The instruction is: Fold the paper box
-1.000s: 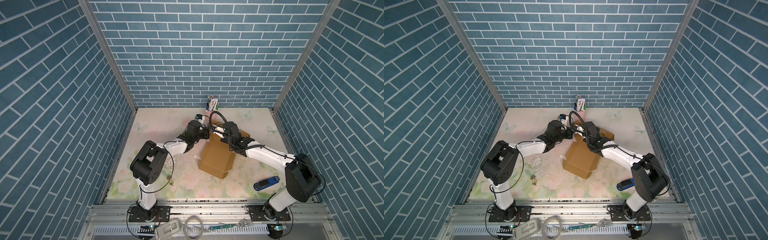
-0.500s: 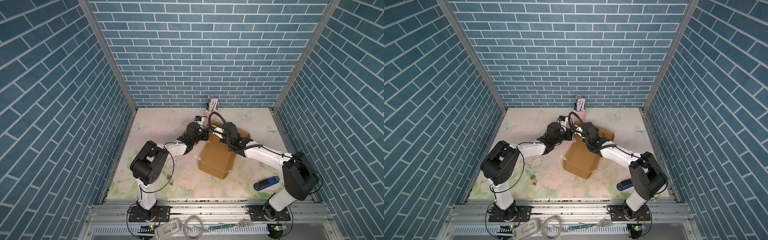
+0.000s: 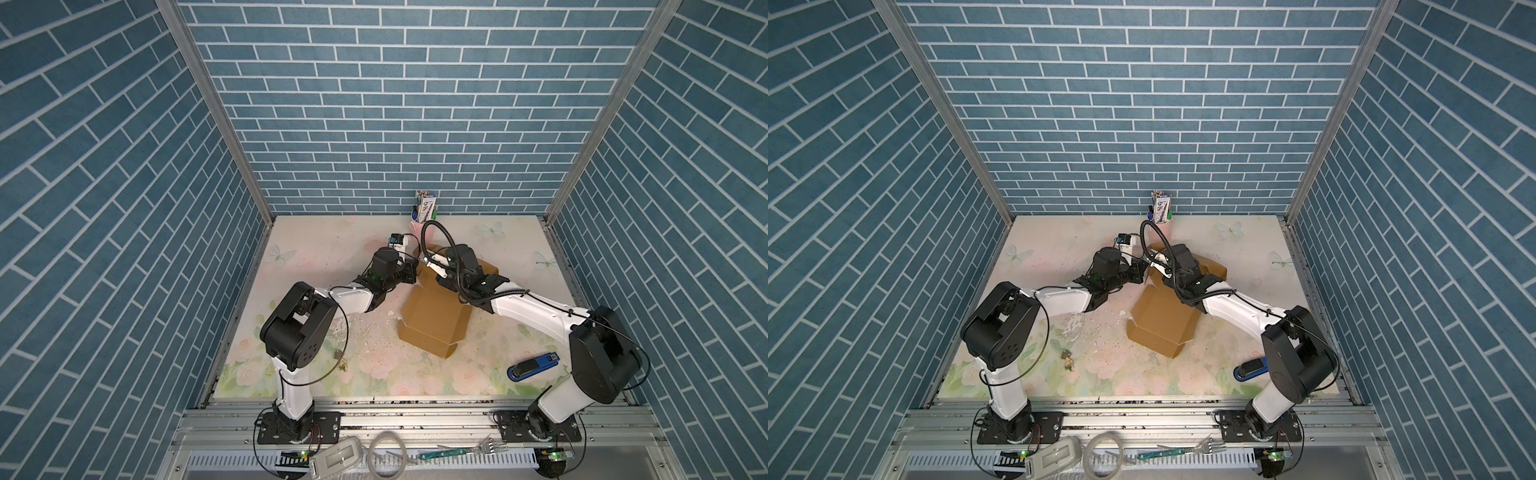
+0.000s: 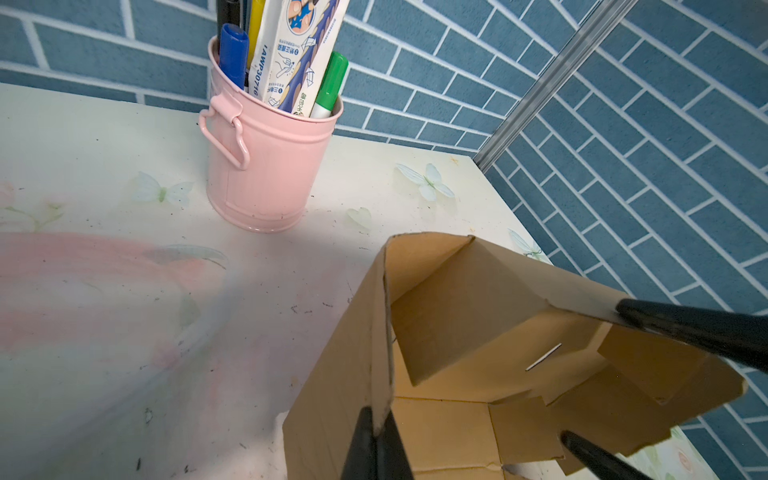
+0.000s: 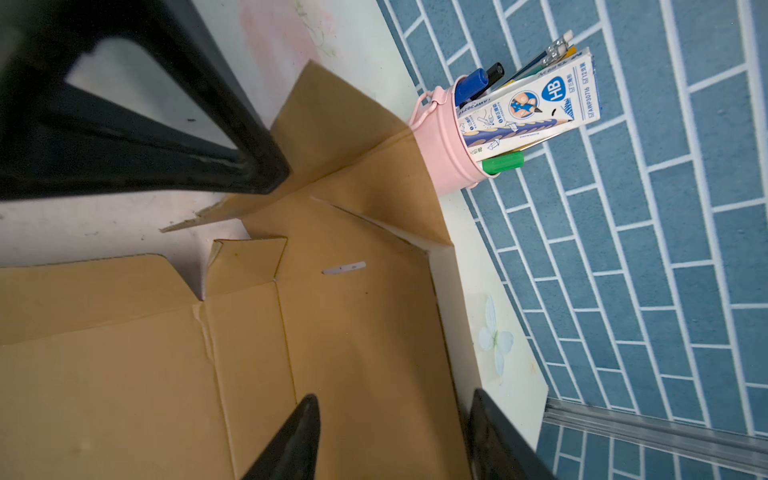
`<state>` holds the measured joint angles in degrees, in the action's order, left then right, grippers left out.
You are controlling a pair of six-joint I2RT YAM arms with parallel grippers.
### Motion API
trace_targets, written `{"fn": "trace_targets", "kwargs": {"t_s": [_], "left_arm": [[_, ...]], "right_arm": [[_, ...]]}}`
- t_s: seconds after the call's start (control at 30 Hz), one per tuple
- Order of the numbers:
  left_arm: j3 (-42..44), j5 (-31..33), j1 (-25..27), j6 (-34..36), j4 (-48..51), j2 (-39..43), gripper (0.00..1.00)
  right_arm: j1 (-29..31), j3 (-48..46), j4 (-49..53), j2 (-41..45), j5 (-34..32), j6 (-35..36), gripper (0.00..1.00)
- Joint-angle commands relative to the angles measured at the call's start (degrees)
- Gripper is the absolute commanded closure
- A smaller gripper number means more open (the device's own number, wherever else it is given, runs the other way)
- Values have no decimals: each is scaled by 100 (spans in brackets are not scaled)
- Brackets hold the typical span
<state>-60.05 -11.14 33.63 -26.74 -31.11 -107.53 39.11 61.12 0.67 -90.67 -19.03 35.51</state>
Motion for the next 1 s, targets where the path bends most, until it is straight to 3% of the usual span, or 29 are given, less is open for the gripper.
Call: {"fn": "trace_targets", "kwargs": {"t_s": [0.0, 0.4, 0.57, 0.8, 0.97], "left_arm": [[131, 84, 21, 133, -362, 74, 100], [310, 149, 30, 235, -748, -47, 100], [344, 215, 72, 275, -828, -67, 100], [398, 339, 94, 330, -923, -99, 100], [424, 410, 93, 321, -967, -102, 100]], "right_arm": [[-69, 155, 162, 259, 347, -633, 41], [-369, 277, 206, 761, 1197, -2821, 39], [-485, 595, 424, 791, 899, -3638, 39], [-542, 1017, 1032, 924, 344, -5969, 40], [-532, 906, 1075, 1182, 306, -7681, 40]]}}
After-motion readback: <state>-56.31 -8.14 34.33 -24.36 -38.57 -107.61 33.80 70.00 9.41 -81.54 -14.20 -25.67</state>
